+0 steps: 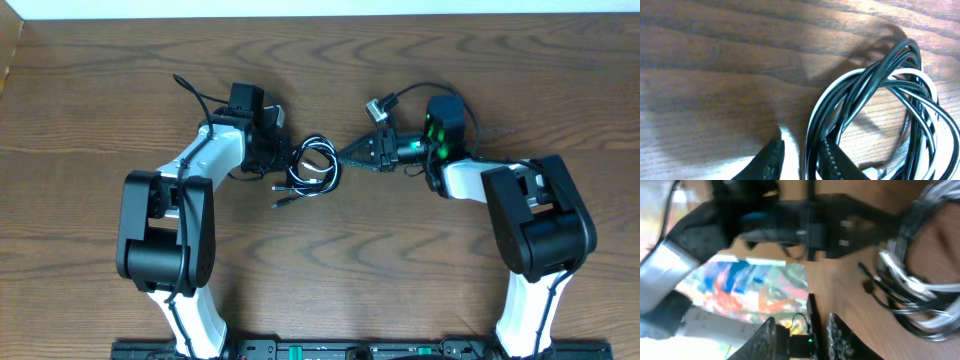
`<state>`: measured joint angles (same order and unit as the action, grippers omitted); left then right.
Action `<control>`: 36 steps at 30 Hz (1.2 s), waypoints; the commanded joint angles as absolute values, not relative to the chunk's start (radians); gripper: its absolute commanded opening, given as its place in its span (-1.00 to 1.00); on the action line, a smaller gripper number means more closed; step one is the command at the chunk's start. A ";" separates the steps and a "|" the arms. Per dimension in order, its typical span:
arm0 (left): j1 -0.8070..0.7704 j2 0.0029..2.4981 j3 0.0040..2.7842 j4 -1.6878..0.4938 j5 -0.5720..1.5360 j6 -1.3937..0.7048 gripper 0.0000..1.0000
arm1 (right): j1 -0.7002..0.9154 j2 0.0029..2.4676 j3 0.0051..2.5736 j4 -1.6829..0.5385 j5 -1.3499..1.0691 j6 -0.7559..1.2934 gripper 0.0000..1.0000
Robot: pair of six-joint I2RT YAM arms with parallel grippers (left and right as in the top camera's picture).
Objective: Untangle cables
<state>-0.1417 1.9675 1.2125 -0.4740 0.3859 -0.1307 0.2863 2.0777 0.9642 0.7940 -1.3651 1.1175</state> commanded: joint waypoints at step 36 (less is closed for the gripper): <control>-0.130 2.012 1.205 -0.488 0.387 -0.137 -0.49 | 0.501 2.057 1.157 -0.282 -0.413 0.663 -0.97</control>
